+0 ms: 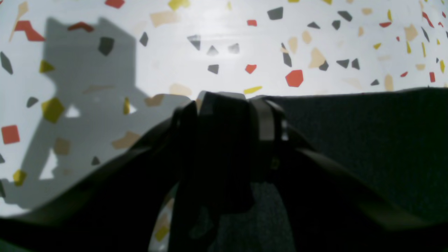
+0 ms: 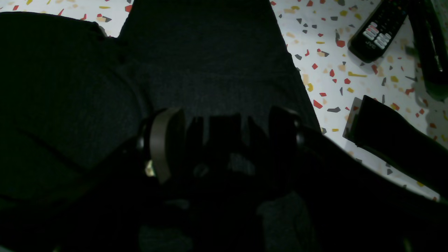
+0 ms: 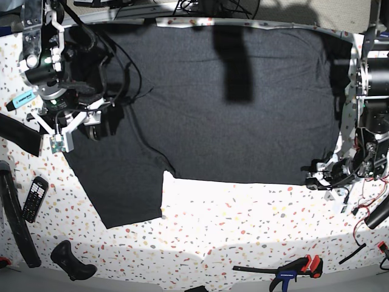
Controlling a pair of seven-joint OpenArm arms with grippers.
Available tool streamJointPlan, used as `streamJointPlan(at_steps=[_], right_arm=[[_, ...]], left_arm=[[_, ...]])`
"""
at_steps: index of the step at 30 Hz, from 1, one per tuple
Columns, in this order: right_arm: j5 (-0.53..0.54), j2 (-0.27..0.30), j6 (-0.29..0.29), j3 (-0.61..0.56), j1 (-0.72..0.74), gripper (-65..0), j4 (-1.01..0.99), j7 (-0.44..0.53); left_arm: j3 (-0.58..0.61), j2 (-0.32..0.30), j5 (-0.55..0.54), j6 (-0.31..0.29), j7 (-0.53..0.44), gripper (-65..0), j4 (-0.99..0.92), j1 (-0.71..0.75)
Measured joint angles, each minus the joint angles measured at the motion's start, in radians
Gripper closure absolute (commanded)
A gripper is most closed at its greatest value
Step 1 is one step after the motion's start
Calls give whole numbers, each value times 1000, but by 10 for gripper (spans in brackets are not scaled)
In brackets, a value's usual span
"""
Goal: Fold the T-shirt properly
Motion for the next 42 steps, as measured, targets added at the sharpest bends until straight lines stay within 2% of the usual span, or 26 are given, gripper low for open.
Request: streamJointPlan(at_steps=[1,4,9,13,15,19,23,24,28,30,33,35,38,42], right_arm=[[0,0,0,0,0,-366,0,0],[0,0,0,0,0,-366,0,0],[-68,-9,6,0,64,-311,-78,-51],[-79,-30,2,1,247,-312,-251,-71],[-70,-39,4,1,346,-312,-344,-112],[-71,-41,29,1,517,-312,-551,-126],[-98,-44,56,2,621,-312,-745,-119],[-117,-47,84,2,637,-312,-787,-114],[-194,-48,127,1,693,-312,-914,-112],[-194,-44,152,2,704,-312,-962,-96],[-178,-48,213,2,700,-312,-1056,-11],[-167,-47,210,5,703,-312,-1107,36],[-167,-44,210,6,715,-312,-1153,42],[-130,-44,271,6,710,-306,-1154,31]], left_arm=[[0,0,1,0,0,-173,0,0],[0,-2,0,2,11,0,0,1],[0,-2,-30,4,-12,0,0,3],[1,-1,-127,8,-11,0,-1,8],[1,0,-150,8,-7,0,-1,9],[1,4,-151,11,-5,0,-1,8],[1,6,-151,11,-4,0,-1,8],[1,6,-151,10,-4,0,-1,8],[1,6,-149,10,-4,0,-1,8],[1,6,-150,10,-5,0,-1,8],[1,6,-149,10,-5,0,-1,8],[1,6,-149,10,-4,0,-1,9],[1,6,-148,10,-5,0,-1,8],[1,6,-147,10,-43,0,-1,11]])
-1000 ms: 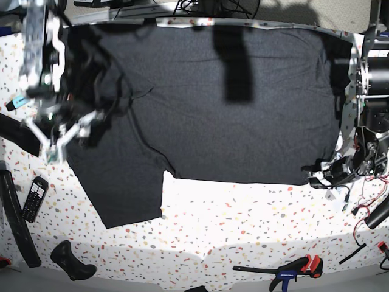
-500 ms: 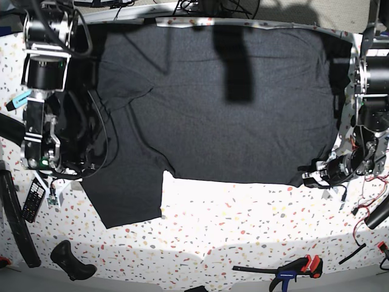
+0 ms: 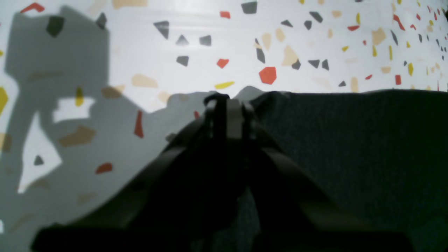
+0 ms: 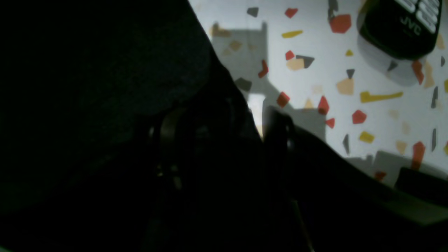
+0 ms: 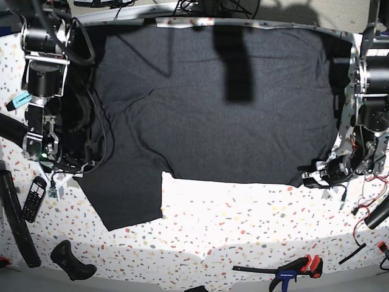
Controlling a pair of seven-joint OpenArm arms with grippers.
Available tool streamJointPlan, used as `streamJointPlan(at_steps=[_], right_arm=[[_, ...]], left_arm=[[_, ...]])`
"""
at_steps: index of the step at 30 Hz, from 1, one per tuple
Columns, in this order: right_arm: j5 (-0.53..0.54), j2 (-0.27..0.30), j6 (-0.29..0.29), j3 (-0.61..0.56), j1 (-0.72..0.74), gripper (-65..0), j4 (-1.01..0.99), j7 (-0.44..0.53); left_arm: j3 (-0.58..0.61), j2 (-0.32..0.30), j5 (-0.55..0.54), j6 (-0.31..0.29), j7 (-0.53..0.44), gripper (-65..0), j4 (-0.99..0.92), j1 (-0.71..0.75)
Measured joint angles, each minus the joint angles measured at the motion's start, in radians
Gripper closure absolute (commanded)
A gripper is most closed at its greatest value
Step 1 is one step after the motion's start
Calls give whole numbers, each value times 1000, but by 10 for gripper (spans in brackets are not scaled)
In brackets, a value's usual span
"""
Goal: Fold the T-shirt properly
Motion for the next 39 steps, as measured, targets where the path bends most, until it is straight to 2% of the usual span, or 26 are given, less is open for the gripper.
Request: streamJointPlan(at_steps=[2,5,6,9,13,16,19,23,30,35,37,39], right_arm=[[50,0,33,1,2,-223,0,-27],[88,0,40,0,2,-22,0,-37],[93,-1,43,0,3,0,0,-38],[90,-3,43,0,11,0,-1,-45],[80,-3,43,0,43,0,-7,-64],[66,-5,43,0,84,0,-14,-82],[66,-8,43,-1,128,0,-17,-94],[66,-8,43,-2,203,0,-17,-90],[66,-8,43,-2,285,0,-17,-134],[66,-8,47,-2,288,0,-17,-135],[67,-8,106,-2,285,0,-17,-143],[89,-5,201,-1,285,0,-9,-144]], left_arm=[[0,0,3,0,-44,0,0,1],[0,0,3,0,-51,0,0,0],[0,0,3,0,-51,0,0,0],[0,-1,6,11,-79,0,0,1],[0,0,18,93,-127,0,0,-2],[0,0,96,143,-128,0,0,-7],[1,0,146,156,-126,0,-3,-34],[1,-2,153,164,-116,0,-4,-104],[1,-3,152,162,-7,0,-3,-214],[1,-3,151,162,61,0,-3,-211],[1,-3,154,162,108,0,-3,-203],[1,-6,151,161,122,0,-3,-202]])
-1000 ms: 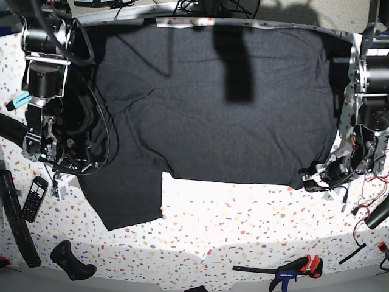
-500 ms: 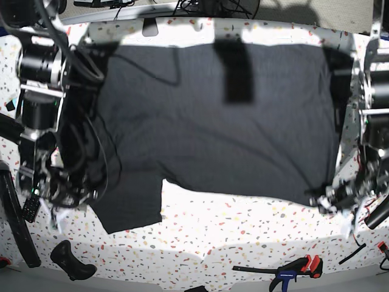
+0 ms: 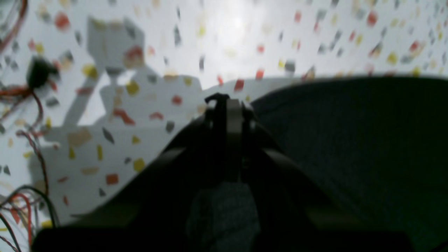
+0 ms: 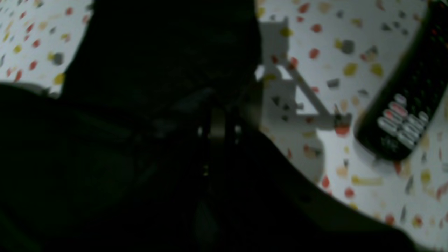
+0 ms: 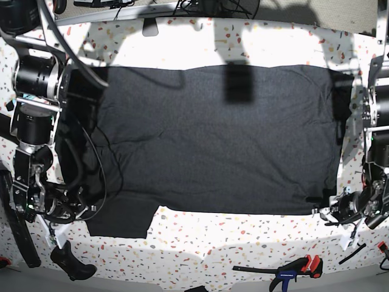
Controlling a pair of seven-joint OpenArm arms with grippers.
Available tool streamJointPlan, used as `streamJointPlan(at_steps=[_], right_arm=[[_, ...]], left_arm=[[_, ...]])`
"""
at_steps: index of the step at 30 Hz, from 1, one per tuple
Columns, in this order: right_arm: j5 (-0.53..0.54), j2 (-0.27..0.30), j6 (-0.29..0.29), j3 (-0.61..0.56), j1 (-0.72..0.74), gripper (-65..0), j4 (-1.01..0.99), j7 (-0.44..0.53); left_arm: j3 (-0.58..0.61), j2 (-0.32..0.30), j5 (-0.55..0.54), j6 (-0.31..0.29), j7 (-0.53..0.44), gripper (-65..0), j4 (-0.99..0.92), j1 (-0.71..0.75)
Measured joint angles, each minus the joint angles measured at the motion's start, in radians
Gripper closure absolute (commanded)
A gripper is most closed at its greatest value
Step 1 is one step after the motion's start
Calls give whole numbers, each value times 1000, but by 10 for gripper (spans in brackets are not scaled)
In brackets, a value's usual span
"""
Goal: Fold the T-shirt properly
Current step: 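Lift the shirt's side edges with both grippers and fold lengthwise toward the middle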
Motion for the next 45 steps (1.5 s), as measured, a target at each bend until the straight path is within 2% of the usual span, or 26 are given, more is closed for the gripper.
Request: streamJointPlan(at_steps=[1,4,6,12,18,21,27,33,40,45], right_arm=[[13,2,22,0,0,0,10,-10],[34,2,35,0,-10,0,53,-42],[59,2,37,0,-48,0,105,-43],[56,2,46,0,-249,0,372,-48],[56,0,36,-2,-388,0,621,-74],[56,-1,35,2,-449,0,702,-90],[56,-1,33,71,-538,0,790,-89],[61,5,32,162,-586,0,795,-86],[64,5,32,178,-595,0,795,-85],[64,5,32,178,-596,0,795,-108]], left_arm=[[0,-5,-18,-4,23,0,6,-1],[0,-29,-134,-44,107,0,48,5],[0,-51,-205,-50,126,0,113,42],[4,-101,-209,-46,154,0,364,278],[1,-138,-260,9,174,0,682,485],[-52,-140,-239,11,224,0,836,570],[-219,-141,-237,11,253,0,1046,716],[-328,-141,-237,11,307,0,1120,788],[-335,-141,-237,11,311,0,1121,846],[-335,-141,-238,11,362,0,1121,858]])
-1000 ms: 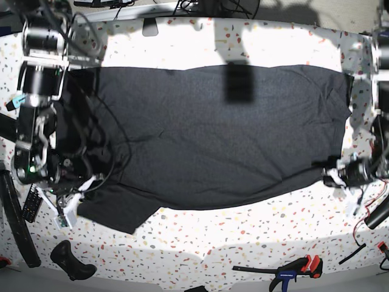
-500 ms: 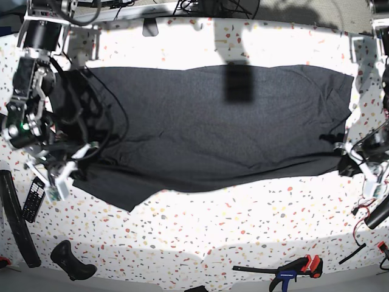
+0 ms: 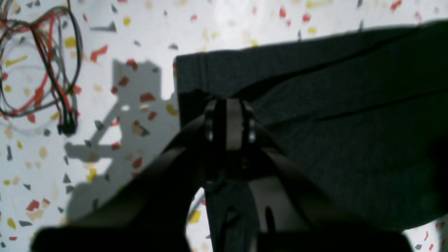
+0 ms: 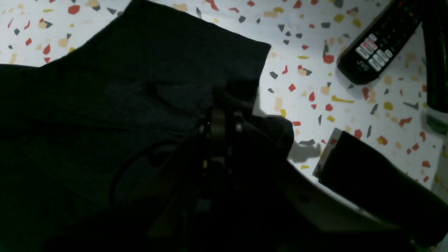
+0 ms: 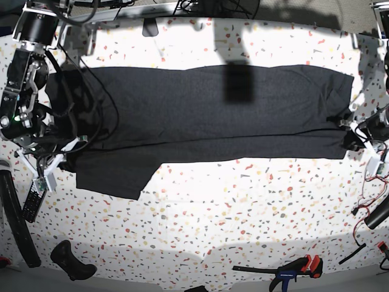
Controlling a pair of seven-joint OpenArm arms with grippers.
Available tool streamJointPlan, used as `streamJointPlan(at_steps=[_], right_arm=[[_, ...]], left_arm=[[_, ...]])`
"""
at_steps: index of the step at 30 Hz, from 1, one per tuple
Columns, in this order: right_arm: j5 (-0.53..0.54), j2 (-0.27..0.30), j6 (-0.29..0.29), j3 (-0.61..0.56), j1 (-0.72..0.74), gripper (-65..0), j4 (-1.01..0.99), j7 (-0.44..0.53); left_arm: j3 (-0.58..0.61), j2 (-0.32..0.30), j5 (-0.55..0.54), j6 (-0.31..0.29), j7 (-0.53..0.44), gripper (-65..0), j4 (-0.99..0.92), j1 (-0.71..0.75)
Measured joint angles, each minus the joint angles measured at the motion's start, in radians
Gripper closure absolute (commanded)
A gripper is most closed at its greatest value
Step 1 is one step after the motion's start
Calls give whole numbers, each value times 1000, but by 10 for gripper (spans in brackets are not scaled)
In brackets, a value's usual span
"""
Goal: Fold the T-shirt properly
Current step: 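Lift the shirt's side edges with both grippers and fold lengthwise toward the middle, then regrasp the folded shirt edges with both grippers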
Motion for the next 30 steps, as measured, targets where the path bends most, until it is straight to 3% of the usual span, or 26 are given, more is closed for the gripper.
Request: streamJointPlan(at_steps=[8,14,30], right_arm=[[-9,12,0,0,-27,0,0,-37],[-8,23,0,0,-31,0,0,-61],[-8,23,-15,0,-32,0,0,-168]], left_arm=[[0,-34,3,0,41,0,2,20],[0,-35,3,0,41,0,2,20],[0,-35,-4,0,150,0,2,20]])
